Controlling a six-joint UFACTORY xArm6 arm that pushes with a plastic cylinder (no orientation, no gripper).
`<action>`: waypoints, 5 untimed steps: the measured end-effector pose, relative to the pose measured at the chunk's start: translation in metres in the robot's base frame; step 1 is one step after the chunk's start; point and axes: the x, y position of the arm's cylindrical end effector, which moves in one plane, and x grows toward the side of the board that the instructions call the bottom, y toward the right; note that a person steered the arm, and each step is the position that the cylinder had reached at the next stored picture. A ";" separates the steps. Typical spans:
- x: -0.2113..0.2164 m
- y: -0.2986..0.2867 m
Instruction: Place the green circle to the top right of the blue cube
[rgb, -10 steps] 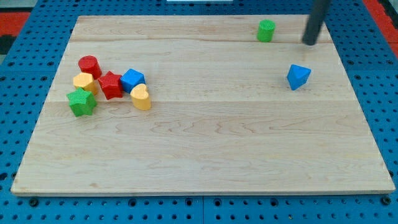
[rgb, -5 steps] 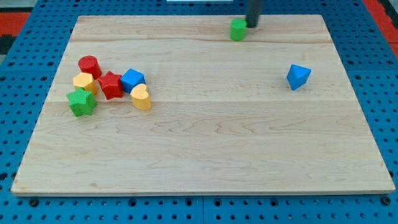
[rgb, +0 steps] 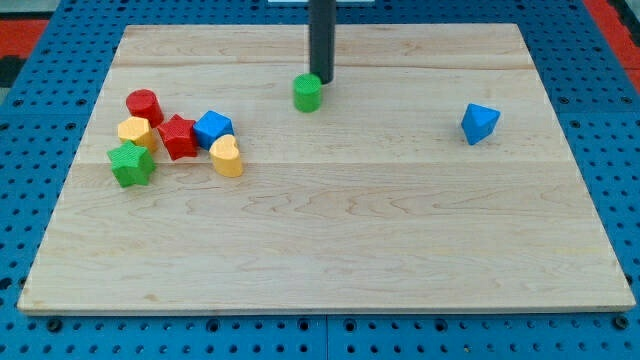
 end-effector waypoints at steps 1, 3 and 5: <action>0.028 -0.052; 0.057 -0.011; 0.068 -0.070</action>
